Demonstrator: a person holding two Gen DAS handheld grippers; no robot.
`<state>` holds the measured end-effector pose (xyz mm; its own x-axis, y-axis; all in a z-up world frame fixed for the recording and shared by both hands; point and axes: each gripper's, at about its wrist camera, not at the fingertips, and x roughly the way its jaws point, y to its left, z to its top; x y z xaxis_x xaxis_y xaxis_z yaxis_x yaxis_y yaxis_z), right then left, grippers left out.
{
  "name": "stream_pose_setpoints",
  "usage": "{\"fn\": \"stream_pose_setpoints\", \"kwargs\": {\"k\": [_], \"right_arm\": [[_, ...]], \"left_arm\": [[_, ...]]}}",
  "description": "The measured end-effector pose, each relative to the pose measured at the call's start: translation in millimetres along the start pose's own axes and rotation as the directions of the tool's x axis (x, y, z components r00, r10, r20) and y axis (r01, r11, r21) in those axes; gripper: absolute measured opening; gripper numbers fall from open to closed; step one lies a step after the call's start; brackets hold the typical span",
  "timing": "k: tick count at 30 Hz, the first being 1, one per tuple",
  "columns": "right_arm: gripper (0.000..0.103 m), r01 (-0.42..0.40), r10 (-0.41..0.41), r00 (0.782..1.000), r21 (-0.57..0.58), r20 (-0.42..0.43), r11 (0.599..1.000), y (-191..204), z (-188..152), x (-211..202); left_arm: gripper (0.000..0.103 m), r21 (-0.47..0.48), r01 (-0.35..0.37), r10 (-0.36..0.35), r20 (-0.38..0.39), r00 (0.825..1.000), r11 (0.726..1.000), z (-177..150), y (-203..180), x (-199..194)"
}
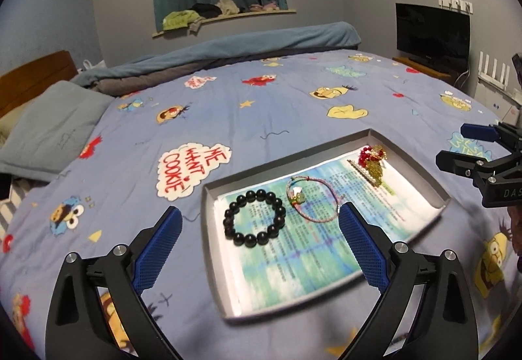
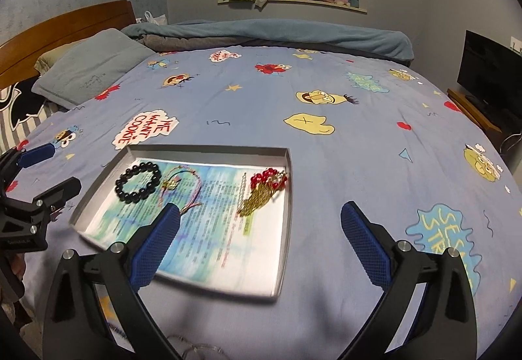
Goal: Organize jewelry
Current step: 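Move both open tools back toward the silver hoop bangles in the pile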
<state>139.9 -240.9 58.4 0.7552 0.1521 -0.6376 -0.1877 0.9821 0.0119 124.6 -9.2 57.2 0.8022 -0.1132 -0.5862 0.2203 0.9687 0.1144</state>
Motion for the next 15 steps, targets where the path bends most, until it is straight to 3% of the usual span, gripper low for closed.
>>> {"fn": "stream_pose_setpoints", "kwargs": {"k": [15], "right_arm": [[0.097, -0.037, 0.037, 0.999, 0.027, 0.009, 0.999, -3, -41, -56]], "left_arm": [[0.097, -0.071, 0.007, -0.007, -0.009, 1.0, 0.997, -45, 16, -53]]}}
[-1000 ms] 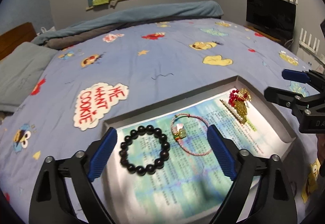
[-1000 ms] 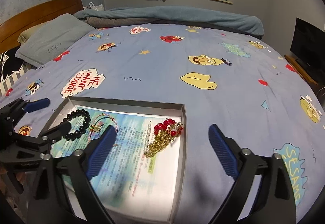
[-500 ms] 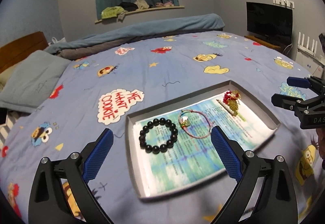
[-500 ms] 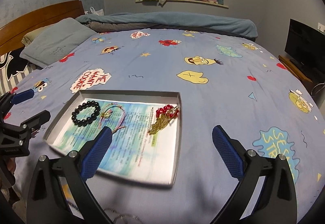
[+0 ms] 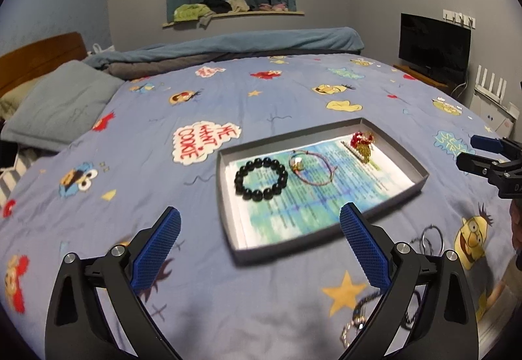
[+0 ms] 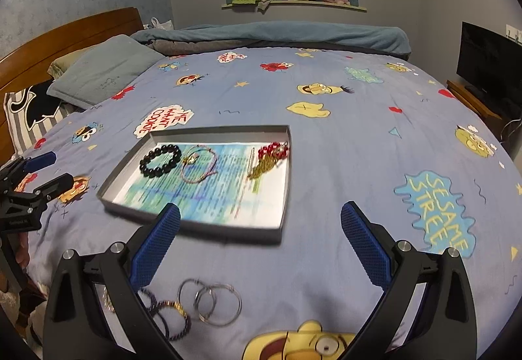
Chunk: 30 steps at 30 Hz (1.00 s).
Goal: Organize jewelry
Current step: 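Move both open tools back toward the silver hoop bangles in the pile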
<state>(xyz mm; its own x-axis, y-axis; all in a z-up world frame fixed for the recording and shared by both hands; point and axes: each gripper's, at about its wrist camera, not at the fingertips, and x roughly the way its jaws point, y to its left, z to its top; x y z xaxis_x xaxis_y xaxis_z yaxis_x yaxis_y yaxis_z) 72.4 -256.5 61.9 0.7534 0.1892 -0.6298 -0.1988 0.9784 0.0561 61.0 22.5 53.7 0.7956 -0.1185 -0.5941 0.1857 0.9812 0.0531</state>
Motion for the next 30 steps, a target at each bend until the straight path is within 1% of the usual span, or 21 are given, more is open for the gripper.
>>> {"fn": "stream_pose_setpoints", "kwargs": {"k": [3, 7, 9, 13, 17, 23, 27, 30], "right_arm": [[0.097, -0.005, 0.005, 1.0, -0.008, -0.005, 1.0, 1, -13, -7], [0.097, -0.009, 0.009, 1.0, -0.006, -0.027, 1.0, 2, -29, -9], [0.097, -0.003, 0.003, 0.999, -0.014, -0.034, 1.0, 3, -37, -10], [0.097, 0.025, -0.027, 0.999, -0.052, -0.045, 0.998, 6, -55, -10], [0.097, 0.032, -0.036, 0.997, -0.071, -0.063, 0.997, 8, -71, -7], [0.097, 0.028, -0.036, 0.996, -0.098, -0.077, 0.995, 14, -87, -2], [0.097, 0.014, -0.023, 0.996, -0.099, -0.087, 0.995, 17, -94, 1], [0.097, 0.008, -0.017, 0.996, -0.1, -0.09, 0.995, 18, -99, 2]], "left_arm": [[0.097, -0.008, 0.001, -0.001, -0.009, 1.0, 1.0, -11, 1, -5], [0.097, -0.024, 0.017, -0.018, -0.04, 0.999, 1.0, -27, -2, -7], [0.097, -0.025, 0.026, -0.027, -0.056, 0.998, 0.999, -33, -4, -7], [0.097, -0.003, 0.019, -0.019, -0.063, 0.998, 1.0, -49, -11, -10], [0.097, -0.006, 0.053, -0.053, -0.091, 0.994, 0.999, -66, -18, -9], [0.097, 0.005, 0.079, -0.077, -0.127, 0.989, 0.997, -91, -30, -6], [0.097, -0.024, 0.152, -0.154, -0.145, 0.977, 0.988, -106, -38, -6], [0.095, -0.002, 0.175, -0.173, -0.167, 0.971, 0.985, -114, -49, -3]]}}
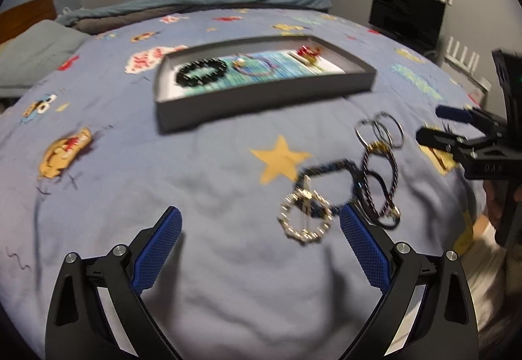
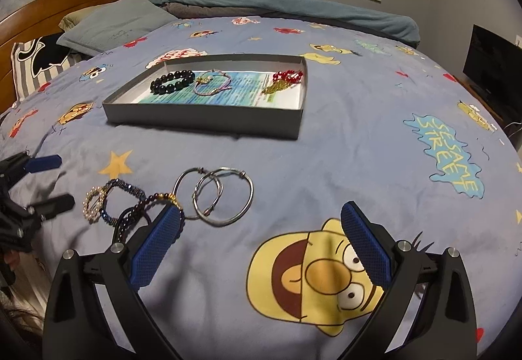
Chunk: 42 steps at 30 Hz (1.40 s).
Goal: Organize jewelry
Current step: 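Move both open tools back toward the silver hoop bangles in the pile, then grasp the pearl circle hairpin with the left tool while the right tool grasps a silver hoop bangle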
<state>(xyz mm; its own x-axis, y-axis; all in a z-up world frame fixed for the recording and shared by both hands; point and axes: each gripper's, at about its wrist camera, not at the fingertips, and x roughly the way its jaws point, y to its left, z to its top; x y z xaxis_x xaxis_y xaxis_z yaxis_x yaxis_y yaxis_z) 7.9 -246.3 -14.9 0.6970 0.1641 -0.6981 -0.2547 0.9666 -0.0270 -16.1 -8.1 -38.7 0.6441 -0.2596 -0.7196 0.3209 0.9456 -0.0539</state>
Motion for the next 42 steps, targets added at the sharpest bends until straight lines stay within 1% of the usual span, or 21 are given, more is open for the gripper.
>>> {"fn": "stream_pose_setpoints", "kwargs": {"k": [1, 3, 5, 8, 10, 11, 13, 14, 16, 17, 18, 20, 22, 24, 26, 27, 28, 29, 34, 37, 42], "right_arm": [[0.097, -0.004, 0.004, 1.0, -0.002, -0.005, 1.0, 1, -2, 1], [0.097, -0.009, 0.009, 1.0, -0.007, -0.011, 1.0, 3, -5, 2], [0.097, -0.017, 0.017, 1.0, -0.014, -0.017, 1.0, 4, -8, 4], [0.096, -0.029, 0.029, 0.999, -0.017, -0.014, 0.999, 5, -9, 6], [0.079, -0.026, 0.026, 1.0, -0.014, -0.009, 1.0, 5, -8, 7], [0.075, -0.03, 0.029, 0.999, -0.012, -0.013, 0.999, 4, -7, 9], [0.061, -0.039, 0.039, 0.999, 0.005, -0.022, 0.999, 1, -5, 13], [0.058, -0.042, 0.043, 0.999, 0.017, -0.026, 0.999, 0, -4, 15], [0.048, -0.047, 0.048, 0.998, 0.035, -0.032, 0.998, -3, -3, 18], [0.046, -0.049, 0.05, 0.998, 0.039, -0.034, 0.998, -3, -2, 20], [0.041, -0.048, 0.049, 0.998, 0.039, -0.035, 0.998, -3, -1, 22], [0.033, -0.044, 0.045, 0.998, 0.038, -0.035, 0.998, -2, 1, 25], [0.027, -0.048, 0.05, 0.998, 0.044, -0.042, 0.998, -2, 3, 30], [0.025, -0.054, 0.057, 0.997, 0.053, -0.046, 0.997, -4, 5, 33], [0.024, -0.055, 0.057, 0.997, 0.052, -0.045, 0.997, -3, 6, 35], [0.022, -0.056, 0.058, 0.997, 0.05, -0.045, 0.997, -3, 6, 36], [0.02, -0.056, 0.059, 0.997, 0.049, -0.045, 0.997, -3, 6, 37], [0.019, -0.058, 0.06, 0.997, 0.048, -0.045, 0.997, -3, 7, 37], [0.007, -0.066, 0.068, 0.997, 0.041, -0.036, 0.997, -3, 8, 37], [0.004, -0.074, 0.075, 0.997, 0.045, -0.025, 0.996, -4, 9, 35], [0.004, -0.083, 0.083, 0.997, 0.051, -0.007, 0.995, -5, 9, 29]], "left_arm": [[0.095, 0.006, 0.004, -0.004, -0.005, 1.0, 1.0, -1, -2, 2], [0.091, 0.023, 0.021, -0.02, -0.008, 1.0, 1.0, -2, -8, 4], [0.078, 0.039, 0.032, -0.031, -0.018, 0.999, 0.999, -2, -11, 7], [0.068, 0.058, 0.041, -0.04, -0.028, 0.999, 0.997, -2, -15, 11], [0.065, 0.069, 0.048, -0.046, -0.027, 0.999, 0.997, -2, -18, 11], [0.063, 0.075, 0.054, -0.052, -0.027, 0.998, 0.996, -2, -19, 11], [0.061, 0.086, 0.065, -0.063, -0.029, 0.998, 0.994, -3, -21, 11], [0.061, 0.093, 0.062, -0.059, -0.029, 0.998, 0.994, -4, -23, 11], [0.06, 0.105, 0.063, -0.059, -0.034, 0.998, 0.993, -4, -24, 13], [0.059, 0.107, 0.064, -0.06, -0.035, 0.998, 0.992, -4, -25, 15], [0.058, 0.109, 0.064, -0.06, -0.037, 0.998, 0.992, -4, -25, 16], [0.055, 0.105, 0.063, -0.058, -0.042, 0.997, 0.993, -4, -24, 20], [0.055, 0.09, 0.071, -0.067, -0.046, 0.997, 0.993, -4, -21, 22], [0.053, 0.085, 0.073, -0.069, -0.045, 0.997, 0.994, -4, -21, 22], [0.049, 0.091, 0.067, -0.063, -0.043, 0.997, 0.994, -5, -21, 22], [0.047, 0.09, 0.075, -0.071, -0.043, 0.997, 0.993, -5, -21, 21], [0.043, 0.088, 0.082, -0.078, -0.043, 0.996, 0.993, -5, -21, 21], [0.043, 0.086, 0.088, -0.084, -0.046, 0.995, 0.992, -4, -21, 22], [0.042, 0.091, 0.088, -0.085, -0.04, 0.996, 0.992, -5, -21, 21], [0.042, 0.098, 0.085, -0.082, -0.033, 0.996, 0.992, -5, -22, 17], [0.042, 0.123, 0.065, -0.064, -0.011, 0.998, 0.99, -3, -24, 10]]}}
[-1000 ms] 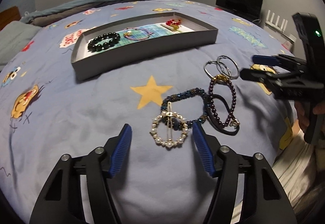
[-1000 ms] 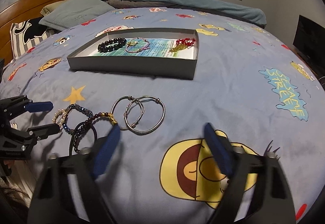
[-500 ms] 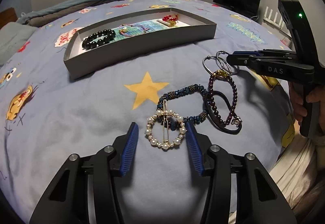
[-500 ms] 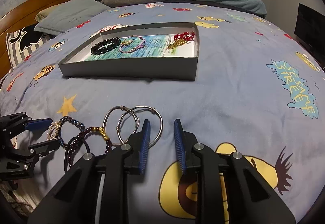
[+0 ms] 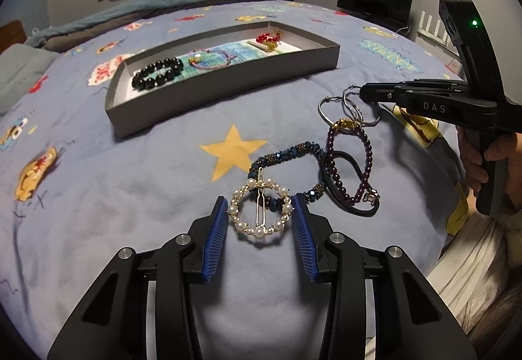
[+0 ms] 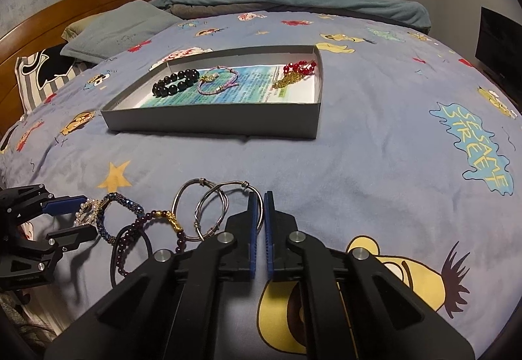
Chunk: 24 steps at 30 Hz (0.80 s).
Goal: Organize jewelry
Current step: 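Grasp the pearl circle hairpin with the left tool while the right tool grasps a silver hoop bangle, then carry the pearl hairpin and silver hoop with both tools into the gray tray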
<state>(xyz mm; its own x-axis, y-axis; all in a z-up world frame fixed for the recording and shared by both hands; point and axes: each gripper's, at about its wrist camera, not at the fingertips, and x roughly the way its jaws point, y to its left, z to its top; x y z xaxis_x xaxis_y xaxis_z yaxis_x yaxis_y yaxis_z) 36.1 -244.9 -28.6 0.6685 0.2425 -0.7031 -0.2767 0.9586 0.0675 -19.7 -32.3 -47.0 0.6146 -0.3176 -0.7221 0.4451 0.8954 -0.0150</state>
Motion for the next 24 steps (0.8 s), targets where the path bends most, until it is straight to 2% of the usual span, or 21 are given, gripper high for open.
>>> {"fn": "stream_pose_setpoints", "kwargs": {"k": [8, 16, 24], "right_arm": [[0.004, 0.008, -0.008, 0.999, 0.002, 0.045, 1.0, -2, 4, -12], [0.004, 0.033, -0.031, 0.996, -0.017, 0.085, 0.999, -2, 13, -23], [0.004, 0.046, -0.043, 0.989, -0.016, 0.141, 0.999, -7, 44, -30]], "left_arm": [[0.042, 0.0, -0.013, 0.013, 0.04, 0.999, 1.0, 6, 7, -15], [0.042, -0.011, -0.055, 0.056, 0.077, 0.995, 0.998, 19, 19, -25], [0.042, -0.012, -0.092, 0.092, 0.101, 0.991, 0.996, 47, 43, -27]]}}
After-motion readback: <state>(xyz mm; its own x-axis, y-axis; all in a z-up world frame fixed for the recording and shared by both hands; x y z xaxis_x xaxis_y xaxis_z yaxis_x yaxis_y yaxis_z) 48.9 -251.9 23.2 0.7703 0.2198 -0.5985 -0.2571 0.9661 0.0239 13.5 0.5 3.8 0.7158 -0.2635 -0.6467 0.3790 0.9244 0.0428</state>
